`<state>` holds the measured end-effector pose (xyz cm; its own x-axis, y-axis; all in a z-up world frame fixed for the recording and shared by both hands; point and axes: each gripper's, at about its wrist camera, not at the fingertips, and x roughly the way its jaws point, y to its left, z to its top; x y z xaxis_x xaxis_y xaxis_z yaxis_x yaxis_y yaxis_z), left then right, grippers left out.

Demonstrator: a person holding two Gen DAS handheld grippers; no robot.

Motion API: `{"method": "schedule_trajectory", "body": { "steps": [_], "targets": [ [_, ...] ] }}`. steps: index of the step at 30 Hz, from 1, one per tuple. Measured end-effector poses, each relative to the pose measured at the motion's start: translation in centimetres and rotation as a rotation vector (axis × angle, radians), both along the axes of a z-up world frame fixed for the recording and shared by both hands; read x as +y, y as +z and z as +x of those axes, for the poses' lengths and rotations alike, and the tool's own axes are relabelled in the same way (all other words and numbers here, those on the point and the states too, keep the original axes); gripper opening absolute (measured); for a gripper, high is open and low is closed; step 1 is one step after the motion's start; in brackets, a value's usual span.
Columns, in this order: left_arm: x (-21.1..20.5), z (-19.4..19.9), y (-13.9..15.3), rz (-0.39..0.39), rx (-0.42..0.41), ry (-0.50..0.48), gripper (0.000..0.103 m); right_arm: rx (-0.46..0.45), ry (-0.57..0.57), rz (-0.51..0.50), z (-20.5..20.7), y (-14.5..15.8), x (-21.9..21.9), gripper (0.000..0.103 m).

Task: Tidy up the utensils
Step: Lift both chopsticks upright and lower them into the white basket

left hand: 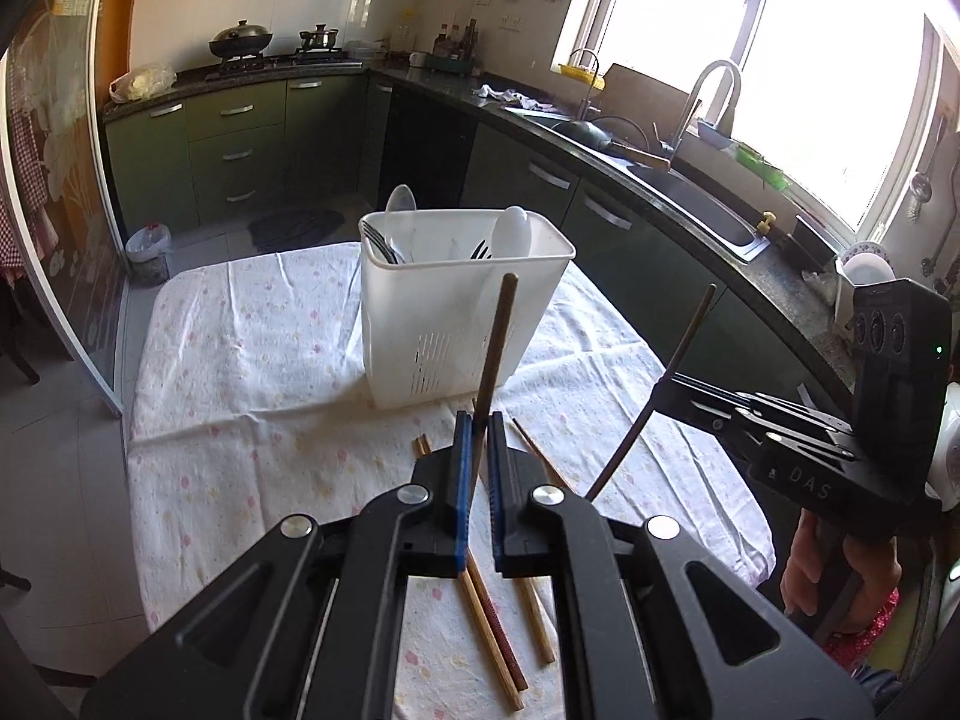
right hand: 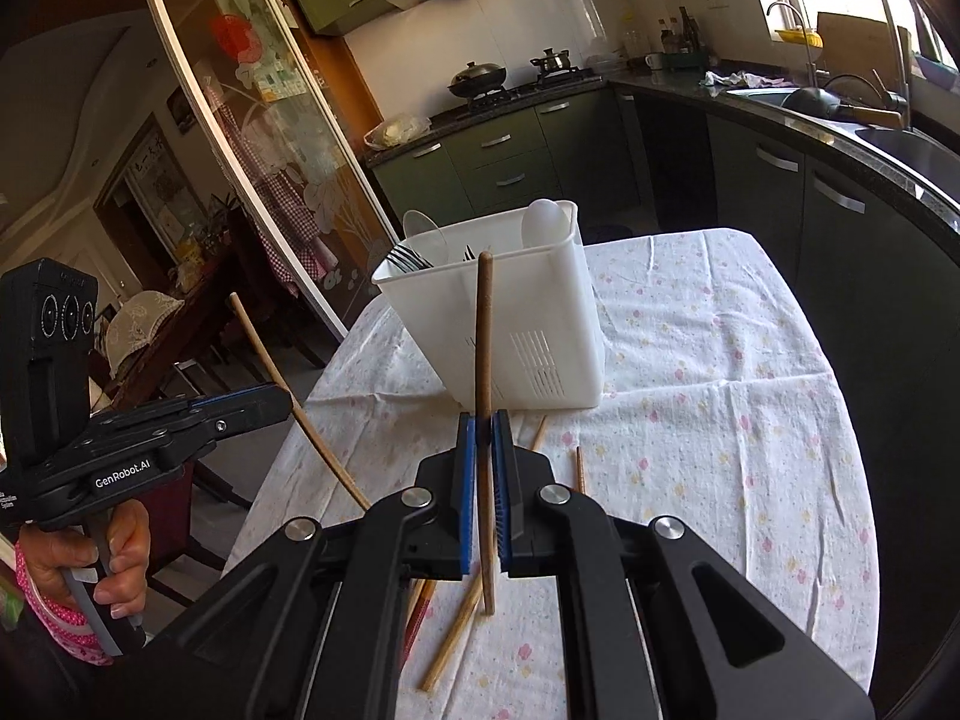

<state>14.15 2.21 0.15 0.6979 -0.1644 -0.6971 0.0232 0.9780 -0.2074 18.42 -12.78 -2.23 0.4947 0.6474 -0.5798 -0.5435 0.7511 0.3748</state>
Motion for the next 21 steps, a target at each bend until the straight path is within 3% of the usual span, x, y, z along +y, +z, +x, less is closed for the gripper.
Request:
{"method": "schedule_trajectory", "body": {
  "steps": [10,21],
  "targets": [
    [0.0,0.7,3.2,0.015,-0.072,0.0,0.005,-0.088,0.019,0.002,-0.4,4.4,-0.1,0.006],
    [0.0,1.4,12.4,0.036,-0.286,0.022,0.005,-0.218,0.014,0.01,0.0,12.0,-0.2,0.006]
  ]
}}
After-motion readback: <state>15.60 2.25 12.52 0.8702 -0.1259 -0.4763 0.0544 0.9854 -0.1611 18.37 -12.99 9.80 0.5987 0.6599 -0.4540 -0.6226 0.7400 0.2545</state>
